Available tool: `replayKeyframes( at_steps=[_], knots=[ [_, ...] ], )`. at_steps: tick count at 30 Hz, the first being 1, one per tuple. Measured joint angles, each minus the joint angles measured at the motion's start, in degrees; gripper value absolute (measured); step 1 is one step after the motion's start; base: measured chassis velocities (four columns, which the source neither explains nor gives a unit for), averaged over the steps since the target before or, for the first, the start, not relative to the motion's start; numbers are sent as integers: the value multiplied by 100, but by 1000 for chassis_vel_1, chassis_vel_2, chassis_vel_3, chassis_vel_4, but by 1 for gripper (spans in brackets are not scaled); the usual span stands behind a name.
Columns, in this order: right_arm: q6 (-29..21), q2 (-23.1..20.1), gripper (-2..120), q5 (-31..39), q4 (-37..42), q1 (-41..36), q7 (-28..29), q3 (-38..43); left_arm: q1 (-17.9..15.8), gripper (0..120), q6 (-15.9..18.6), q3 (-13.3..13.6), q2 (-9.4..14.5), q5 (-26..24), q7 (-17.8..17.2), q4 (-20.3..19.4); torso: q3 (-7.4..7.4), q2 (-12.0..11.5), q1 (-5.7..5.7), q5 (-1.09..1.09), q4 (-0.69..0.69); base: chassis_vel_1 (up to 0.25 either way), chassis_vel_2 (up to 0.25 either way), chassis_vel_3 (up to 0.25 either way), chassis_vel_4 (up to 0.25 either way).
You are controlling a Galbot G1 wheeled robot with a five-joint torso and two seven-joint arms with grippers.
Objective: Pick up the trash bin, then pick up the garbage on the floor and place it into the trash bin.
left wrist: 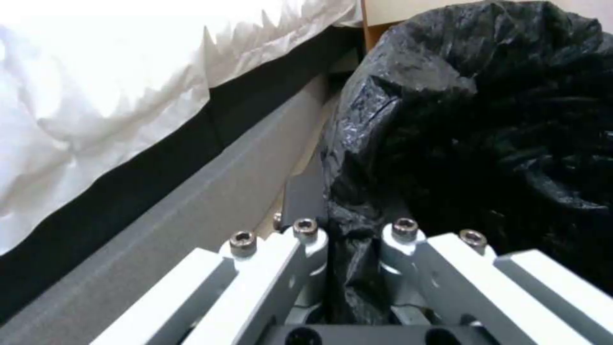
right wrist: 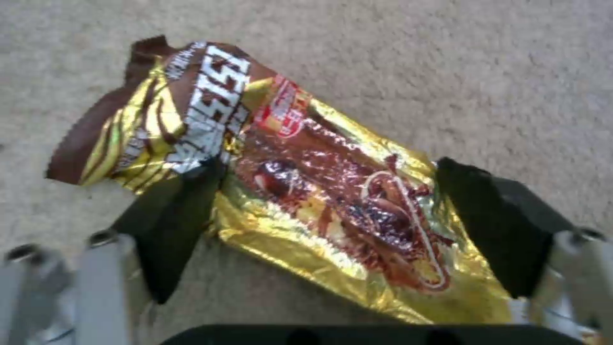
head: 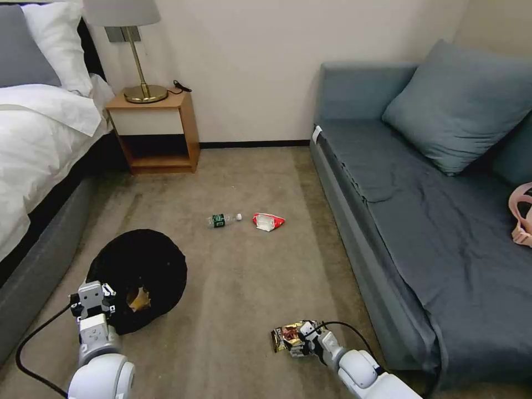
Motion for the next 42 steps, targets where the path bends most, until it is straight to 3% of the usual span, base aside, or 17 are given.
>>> replayKeyframes(
  at_steps=[13,26,42],
  knots=[
    [16,-37,53,-43,108,-149,-38,55,66,4,-83,-3,-16,9,1,-17,0,0,0,5,4,0,0,0,0],
    [88,-62,3,-179,163,-403,-95,216,175,4,-193,-16,-31,18,1,-64,0,-1,0,-1,2,0,0,0,0],
    [85,-102,0,-203,389,-566,-114,387,250,4,-266,-25,-10,16,-2,-126,1,-3,0,1,0,0,0,0,0]
  ],
)
